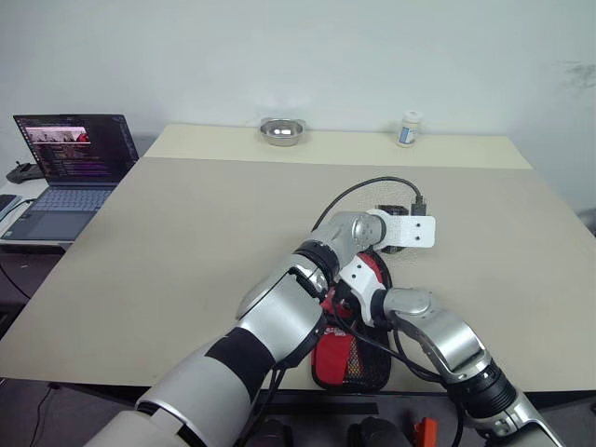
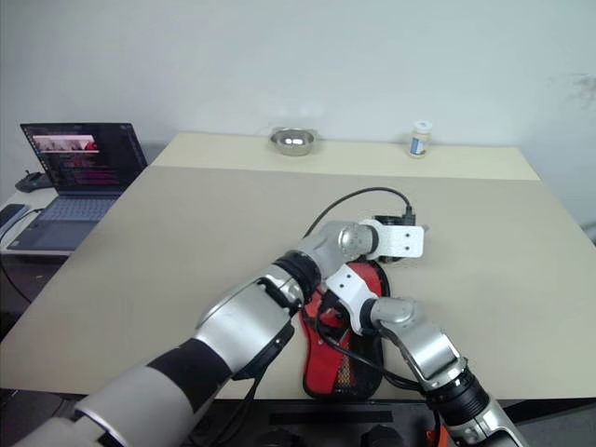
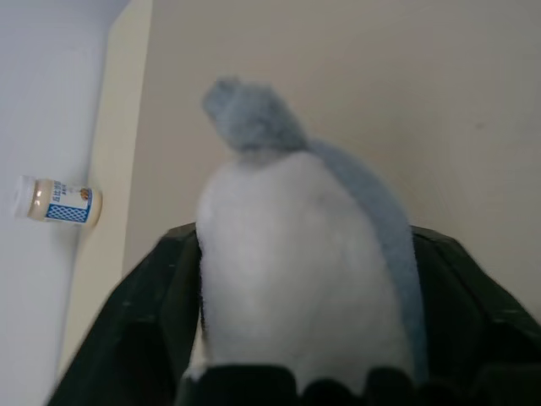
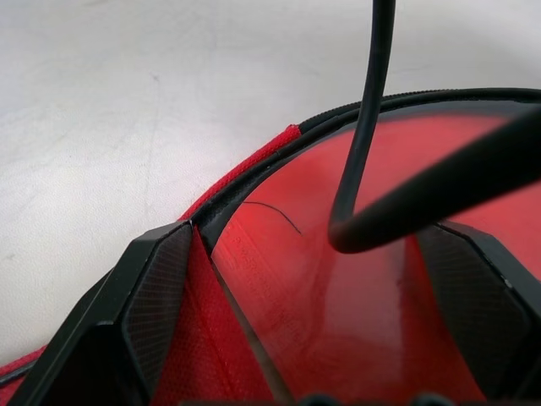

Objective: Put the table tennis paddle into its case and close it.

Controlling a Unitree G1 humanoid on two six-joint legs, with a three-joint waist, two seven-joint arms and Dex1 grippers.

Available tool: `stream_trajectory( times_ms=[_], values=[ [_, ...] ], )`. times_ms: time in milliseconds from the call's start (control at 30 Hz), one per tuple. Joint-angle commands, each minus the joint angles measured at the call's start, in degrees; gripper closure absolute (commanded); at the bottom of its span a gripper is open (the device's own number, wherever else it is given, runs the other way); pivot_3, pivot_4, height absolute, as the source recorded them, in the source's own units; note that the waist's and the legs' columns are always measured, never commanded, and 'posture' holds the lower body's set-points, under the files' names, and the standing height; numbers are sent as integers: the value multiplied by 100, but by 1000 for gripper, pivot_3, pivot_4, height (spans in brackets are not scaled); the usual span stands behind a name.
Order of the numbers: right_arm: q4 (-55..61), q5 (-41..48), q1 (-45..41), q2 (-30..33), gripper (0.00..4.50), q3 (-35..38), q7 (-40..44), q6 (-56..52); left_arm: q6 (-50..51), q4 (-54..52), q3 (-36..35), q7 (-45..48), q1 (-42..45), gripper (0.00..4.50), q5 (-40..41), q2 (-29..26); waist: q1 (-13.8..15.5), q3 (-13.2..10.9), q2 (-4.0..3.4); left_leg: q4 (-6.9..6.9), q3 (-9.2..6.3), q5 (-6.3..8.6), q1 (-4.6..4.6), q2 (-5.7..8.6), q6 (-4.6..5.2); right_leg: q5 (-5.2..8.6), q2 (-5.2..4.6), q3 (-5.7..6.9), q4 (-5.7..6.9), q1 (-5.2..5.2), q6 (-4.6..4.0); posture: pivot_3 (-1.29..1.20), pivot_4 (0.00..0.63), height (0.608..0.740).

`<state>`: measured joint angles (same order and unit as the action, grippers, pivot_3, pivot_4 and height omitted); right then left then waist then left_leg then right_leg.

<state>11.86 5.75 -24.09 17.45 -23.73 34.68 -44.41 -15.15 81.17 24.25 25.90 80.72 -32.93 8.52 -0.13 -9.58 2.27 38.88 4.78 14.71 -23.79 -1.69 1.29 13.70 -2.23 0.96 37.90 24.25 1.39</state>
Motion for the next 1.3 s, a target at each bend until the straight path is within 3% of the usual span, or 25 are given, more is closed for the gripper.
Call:
stream_trajectory(
  times_ms=[33, 233, 500, 833, 967, 1100, 1300],
  values=[
    [-456, 0, 142, 27, 0, -162, 51, -388, -64, -221, -115, 145, -62, 21, 141, -27, -1, 5, -6, 0, 0, 0, 2, 0, 0, 0, 0, 0, 0, -2, 1, 0, 150, 740],
    [-404, 27, 75, 93, 0, -57, 73, -410, -252, -274, -170, 262, -75, 21, 246, -391, -2, 7, -10, 1, 0, 0, 5, -1, 0, 0, 1, 0, 4, -4, 0, 0, 150, 740],
    [236, 188, 63, 112, 0, 320, -41, -698, -266, -428, -1119, 465, 126, 21, 1122, -1004, 1, 5, -9, 2, -2, 0, 0, -1, 0, -1, 0, 1, 4, -2, -1, 0, 150, 740],
    [2795, 1300, 255, 634, 0, 1726, 0, -2329, 37, -1004, -2194, 2646, -751, 21, 2546, -1829, 1, -2, -11, 0, -3, 0, -16, -2, -1, -2, 0, 5, 3, 13, -3, 0, 150, 740],
    [3214, 1757, 299, 976, 0, 2536, 76, -2752, 250, -1734, -2156, 3654, -1470, 21, 2918, -1896, -1, -4, -9, 2, -2, 0, -17, 0, -1, -3, -2, 3, 3, 12, -4, 0, 150, 740],
    [3222, 1984, 358, 1470, 0, 3548, 76, -2967, 1045, -3603, -1791, 4699, -2750, 21, 3302, -2016, -2, -3, -11, 0, -4, 0, -15, -1, -1, -2, -4, -7, 5, 11, -5, 0, 150, 740],
    [2791, 2185, 234, 1715, 0, 4095, -24, -2749, 1521, -4998, -1223, 4976, -3748, 21, 3261, -2272, -1, -3, -12, 0, -7, -1, -7, -5, -1, -2, 0, -16, 8, 6, -7, 0, 150, 740]
  ],
)
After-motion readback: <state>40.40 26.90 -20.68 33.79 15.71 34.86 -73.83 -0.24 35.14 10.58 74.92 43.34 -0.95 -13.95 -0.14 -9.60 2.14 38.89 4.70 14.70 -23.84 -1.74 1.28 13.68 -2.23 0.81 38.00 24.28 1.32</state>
